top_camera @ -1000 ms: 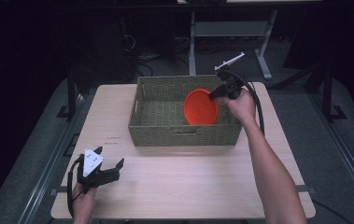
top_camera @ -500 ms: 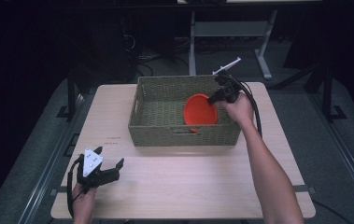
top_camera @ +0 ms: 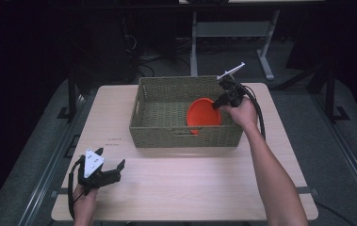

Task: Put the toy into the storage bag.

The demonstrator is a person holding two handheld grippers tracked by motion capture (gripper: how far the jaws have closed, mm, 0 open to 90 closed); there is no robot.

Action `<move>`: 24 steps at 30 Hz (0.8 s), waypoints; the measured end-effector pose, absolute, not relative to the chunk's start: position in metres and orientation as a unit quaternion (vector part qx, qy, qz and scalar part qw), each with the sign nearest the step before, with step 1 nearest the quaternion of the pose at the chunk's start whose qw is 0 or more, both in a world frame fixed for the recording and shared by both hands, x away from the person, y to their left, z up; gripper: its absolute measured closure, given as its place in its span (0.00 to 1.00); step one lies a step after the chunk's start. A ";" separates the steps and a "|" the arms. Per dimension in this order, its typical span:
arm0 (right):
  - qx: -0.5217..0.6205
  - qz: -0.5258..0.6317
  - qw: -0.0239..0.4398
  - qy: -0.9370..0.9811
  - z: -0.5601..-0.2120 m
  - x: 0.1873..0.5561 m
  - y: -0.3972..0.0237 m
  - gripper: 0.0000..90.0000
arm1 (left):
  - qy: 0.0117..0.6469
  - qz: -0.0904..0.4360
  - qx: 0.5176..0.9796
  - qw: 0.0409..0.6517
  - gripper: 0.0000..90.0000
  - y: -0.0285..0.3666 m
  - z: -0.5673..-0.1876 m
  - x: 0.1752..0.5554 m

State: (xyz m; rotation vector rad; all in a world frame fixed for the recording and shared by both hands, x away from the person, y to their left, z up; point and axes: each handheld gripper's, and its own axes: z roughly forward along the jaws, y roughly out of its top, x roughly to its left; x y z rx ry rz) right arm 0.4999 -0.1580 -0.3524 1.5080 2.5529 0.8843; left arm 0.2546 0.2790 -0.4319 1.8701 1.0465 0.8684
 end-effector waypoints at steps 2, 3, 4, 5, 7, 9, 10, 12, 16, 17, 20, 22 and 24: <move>0.488 0.279 0.025 0.827 -0.353 0.500 -0.158 0.84 | 0.416 0.343 0.740 0.402 0.14 0.279 -0.432 0.255; 0.488 0.279 0.025 0.827 -0.353 0.500 -0.158 0.84 | 0.416 0.343 0.740 0.402 0.14 0.279 -0.432 0.255; 0.490 0.274 0.026 0.827 -0.353 0.500 -0.157 0.81 | 0.416 0.343 0.740 0.401 0.14 0.279 -0.432 0.255; 0.486 0.264 0.033 0.832 -0.355 0.500 -0.155 0.79 | 0.416 0.344 0.739 0.403 0.14 0.280 -0.432 0.255; 0.485 0.259 0.034 0.834 -0.355 0.500 -0.154 0.75 | 0.416 0.344 0.739 0.402 0.14 0.280 -0.432 0.254; 0.484 0.258 0.035 0.836 -0.356 0.500 -0.154 0.73 | 0.417 0.344 0.739 0.402 0.14 0.280 -0.432 0.255; 0.483 0.255 0.035 0.837 -0.356 0.500 -0.153 0.72 | 0.416 0.344 0.741 0.400 0.14 0.280 -0.432 0.255; 0.486 0.248 0.033 0.837 -0.358 0.500 -0.153 0.68 | 0.413 0.344 0.742 0.401 0.14 0.279 -0.432 0.255; 0.489 0.246 0.029 0.836 -0.360 0.500 -0.154 0.64 | 0.412 0.343 0.743 0.400 0.14 0.279 -0.432 0.254; 0.490 0.245 0.028 0.836 -0.360 0.500 -0.154 0.63 | 0.411 0.343 0.744 0.399 0.14 0.279 -0.432 0.254; 0.494 0.241 0.029 0.835 -0.362 0.500 -0.154 0.62 | 0.414 0.344 0.741 0.403 0.14 0.280 -0.433 0.253; 0.494 0.240 0.029 0.835 -0.362 0.500 -0.153 0.61 | 0.414 0.344 0.741 0.401 0.14 0.281 -0.432 0.252; 0.490 0.239 0.031 0.838 -0.363 0.500 -0.151 0.61 | 0.417 0.345 0.738 0.403 0.14 0.281 -0.432 0.251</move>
